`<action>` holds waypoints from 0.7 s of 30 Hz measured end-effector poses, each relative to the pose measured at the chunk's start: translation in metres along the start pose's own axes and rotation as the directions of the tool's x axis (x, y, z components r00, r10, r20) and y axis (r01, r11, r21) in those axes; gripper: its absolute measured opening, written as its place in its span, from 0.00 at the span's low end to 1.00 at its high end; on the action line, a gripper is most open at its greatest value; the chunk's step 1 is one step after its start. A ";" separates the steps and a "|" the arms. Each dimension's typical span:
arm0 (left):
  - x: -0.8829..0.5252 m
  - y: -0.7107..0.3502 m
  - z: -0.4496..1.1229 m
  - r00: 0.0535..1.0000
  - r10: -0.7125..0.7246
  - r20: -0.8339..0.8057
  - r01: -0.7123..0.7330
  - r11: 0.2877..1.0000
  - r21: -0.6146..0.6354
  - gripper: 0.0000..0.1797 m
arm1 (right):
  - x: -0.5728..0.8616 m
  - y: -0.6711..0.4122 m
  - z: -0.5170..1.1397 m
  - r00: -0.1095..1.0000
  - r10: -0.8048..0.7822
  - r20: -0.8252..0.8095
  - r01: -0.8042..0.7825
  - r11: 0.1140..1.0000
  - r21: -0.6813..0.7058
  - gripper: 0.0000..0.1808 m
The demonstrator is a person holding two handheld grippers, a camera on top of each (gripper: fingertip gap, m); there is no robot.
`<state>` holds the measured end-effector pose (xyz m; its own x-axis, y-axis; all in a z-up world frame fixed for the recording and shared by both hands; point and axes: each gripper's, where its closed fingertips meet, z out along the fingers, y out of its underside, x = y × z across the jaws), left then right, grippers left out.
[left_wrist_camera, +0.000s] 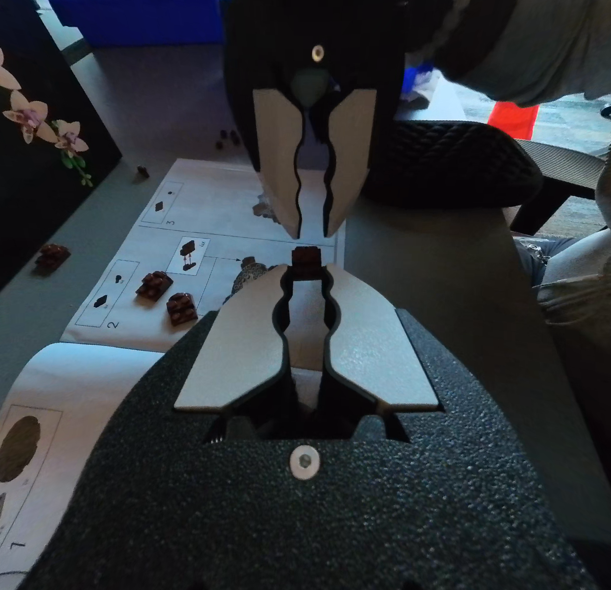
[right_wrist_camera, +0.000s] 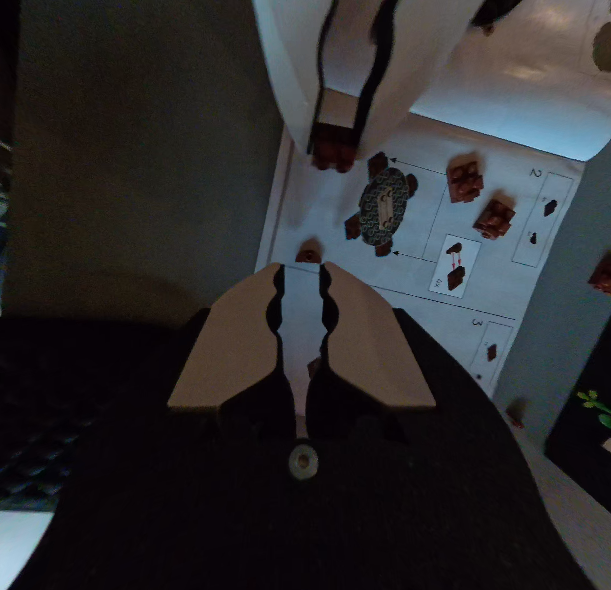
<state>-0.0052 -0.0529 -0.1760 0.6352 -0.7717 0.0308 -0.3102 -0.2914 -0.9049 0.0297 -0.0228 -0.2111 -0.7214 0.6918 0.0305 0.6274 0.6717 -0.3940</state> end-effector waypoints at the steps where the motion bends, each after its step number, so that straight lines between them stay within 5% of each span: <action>1: 0.000 0.000 0.000 1.000 -0.002 0.001 0.002 1.000 0.001 0.08 | 0.001 0.000 0.002 1.000 0.026 0.005 -0.026 1.000 0.005 0.10; 21: 0.000 0.003 0.001 1.000 0.010 0.001 -0.010 1.000 -0.022 0.08 | 0.004 0.001 0.013 0.995 0.099 -0.022 -0.100 0.994 -0.038 0.10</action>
<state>-0.0055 -0.0534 -0.1789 0.6332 -0.7737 0.0215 -0.3319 -0.2965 -0.8955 0.0235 -0.0232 -0.2231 -0.6491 0.7606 0.0121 0.7068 0.6089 -0.3602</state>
